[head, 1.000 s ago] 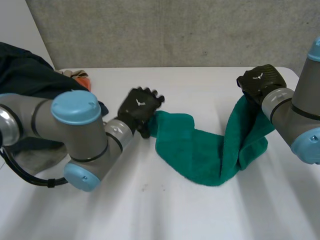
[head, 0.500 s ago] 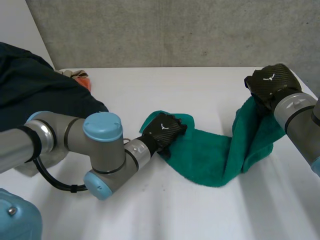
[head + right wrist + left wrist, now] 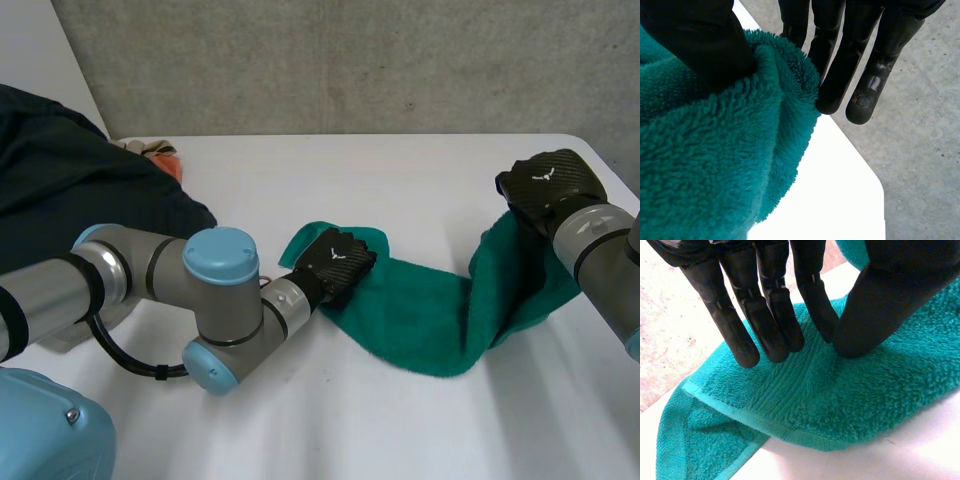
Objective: Fold the laundry.
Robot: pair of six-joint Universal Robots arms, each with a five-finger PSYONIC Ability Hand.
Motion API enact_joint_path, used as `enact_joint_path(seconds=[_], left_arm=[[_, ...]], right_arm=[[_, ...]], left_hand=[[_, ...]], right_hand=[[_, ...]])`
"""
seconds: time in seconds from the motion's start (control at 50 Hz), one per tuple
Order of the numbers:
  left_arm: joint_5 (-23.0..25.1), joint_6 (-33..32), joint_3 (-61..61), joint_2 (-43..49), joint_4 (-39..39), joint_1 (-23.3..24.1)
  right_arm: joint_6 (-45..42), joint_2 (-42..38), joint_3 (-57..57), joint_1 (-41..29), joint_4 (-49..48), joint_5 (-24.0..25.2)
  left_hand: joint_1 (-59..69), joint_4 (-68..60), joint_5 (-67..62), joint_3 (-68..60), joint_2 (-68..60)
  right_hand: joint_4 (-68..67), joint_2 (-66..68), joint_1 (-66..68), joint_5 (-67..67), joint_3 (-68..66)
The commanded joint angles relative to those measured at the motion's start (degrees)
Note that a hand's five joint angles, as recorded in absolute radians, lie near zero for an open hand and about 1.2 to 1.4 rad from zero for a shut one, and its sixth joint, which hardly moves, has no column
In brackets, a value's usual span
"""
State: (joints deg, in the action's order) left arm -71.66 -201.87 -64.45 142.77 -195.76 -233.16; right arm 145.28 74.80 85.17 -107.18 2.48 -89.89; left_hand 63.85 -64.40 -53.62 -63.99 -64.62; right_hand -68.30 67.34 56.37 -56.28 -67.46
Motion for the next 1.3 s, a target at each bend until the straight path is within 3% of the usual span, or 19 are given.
enact_joint_path(seconds=[0.02, 0.2, 0.32, 0.38, 0.52, 0.64, 0.72, 0.88, 0.92, 0.94, 1.02, 1.12, 1.2, 1.3], left_arm=[[-1.11, -1.68, -0.24, -1.08, 0.55, 0.33], [-10.25, -6.78, -9.72, -21.63, 4.95, 0.07], [-10.61, -6.43, -18.58, -36.57, 5.57, -0.45], [-10.08, -6.34, -21.24, -38.53, 5.04, -1.25], [-10.61, -6.34, -21.77, -34.22, 7.58, -1.69], [-11.92, -6.26, -20.63, -35.89, 17.59, -0.37], [-13.41, -6.16, -17.12, -31.95, 15.94, -0.63], [-15.53, -7.75, -3.24, -13.14, 14.27, -2.56], [-15.53, -7.83, -0.25, -10.06, 13.48, -3.53], [-15.70, -7.66, 2.90, -7.70, 12.00, -3.88], [-16.23, -7.48, 7.14, -5.14, 6.12, -4.41], [-16.58, -7.39, 5.66, -6.44, 2.40, -4.68], [-16.23, -7.31, 0.40, -10.48, 1.96, -5.12], [-16.14, -7.31, -3.22, -11.99, 1.87, -5.20]], right_arm=[[-0.09, 0.52, 0.44, -0.05, 0.41, 0.15], [-4.12, 7.02, -1.40, 0.48, 6.91, 0.15], [-10.98, 9.39, -3.16, 3.03, 17.37, 0.41], [-11.34, 10.01, -3.17, 3.03, 17.82, 0.85], [-11.16, 9.92, -2.29, 3.03, 17.38, 2.17], [-10.81, 8.08, -3.43, 3.38, 16.85, 3.23], [-11.08, -0.69, -6.94, 2.77, 13.96, 3.23], [-10.90, -17.39, -17.39, 2.24, 5.00, 1.56], [-10.64, -20.30, -19.42, 2.15, 1.84, 0.42], [-10.11, -22.40, -20.90, 2.15, -1.92, -0.80], [-8.44, -25.05, -22.15, 2.33, -13.60, -3.53], [-7.56, -21.91, -19.08, 2.77, -17.43, -3.63], [-6.16, -12.43, -10.92, 3.64, -9.11, 1.18], [-4.75, -7.05, -5.28, 5.75, 3.21, 7.61]], left_hand=[[16.15, -15.60, -16.38, -16.01, -15.38], [16.15, -15.60, -16.38, -16.01, -15.38], [16.15, -15.60, -16.38, -16.01, -15.38], [16.15, -15.60, -16.38, -16.01, -15.38], [16.15, -15.60, -16.38, -16.01, -15.38], [16.15, -15.60, -16.38, -16.01, -15.38], [16.15, -15.60, -16.38, -16.01, -15.38], [16.15, -15.60, -16.38, -16.01, -15.38], [16.15, -15.60, -16.38, -16.01, -15.38], [16.15, -15.60, -16.38, -16.01, -15.38], [16.15, -15.60, -16.38, -16.01, -15.38], [16.15, -15.60, -16.38, -16.01, -15.38], [16.15, -15.60, -16.38, -16.01, -15.38], [16.15, -15.60, -16.38, -16.01, -15.38]], right_hand=[[-11.69, 12.66, 23.63, -13.72, -12.54], [-11.69, 12.66, 23.63, -13.72, -12.54], [-11.69, 12.66, 23.63, -13.72, -12.54], [-11.69, 12.66, 23.63, -13.72, -12.54], [-11.69, 12.66, 23.63, -13.72, -12.54], [-11.69, 12.66, 23.63, -13.72, -12.54], [-11.69, 12.66, 23.63, -13.72, -12.54], [-8.23, 9.19, 20.17, -10.25, -9.08], [2.48, -1.52, 9.46, 0.46, 1.63], [24.69, -23.73, -12.76, 22.67, 23.84], [58.31, -57.34, -46.37, 56.28, 57.46], [58.31, -57.34, -46.37, 56.28, 57.46], [58.31, -57.34, -46.37, 56.28, 57.46], [51.52, -50.56, -39.59, 49.50, 50.67]])
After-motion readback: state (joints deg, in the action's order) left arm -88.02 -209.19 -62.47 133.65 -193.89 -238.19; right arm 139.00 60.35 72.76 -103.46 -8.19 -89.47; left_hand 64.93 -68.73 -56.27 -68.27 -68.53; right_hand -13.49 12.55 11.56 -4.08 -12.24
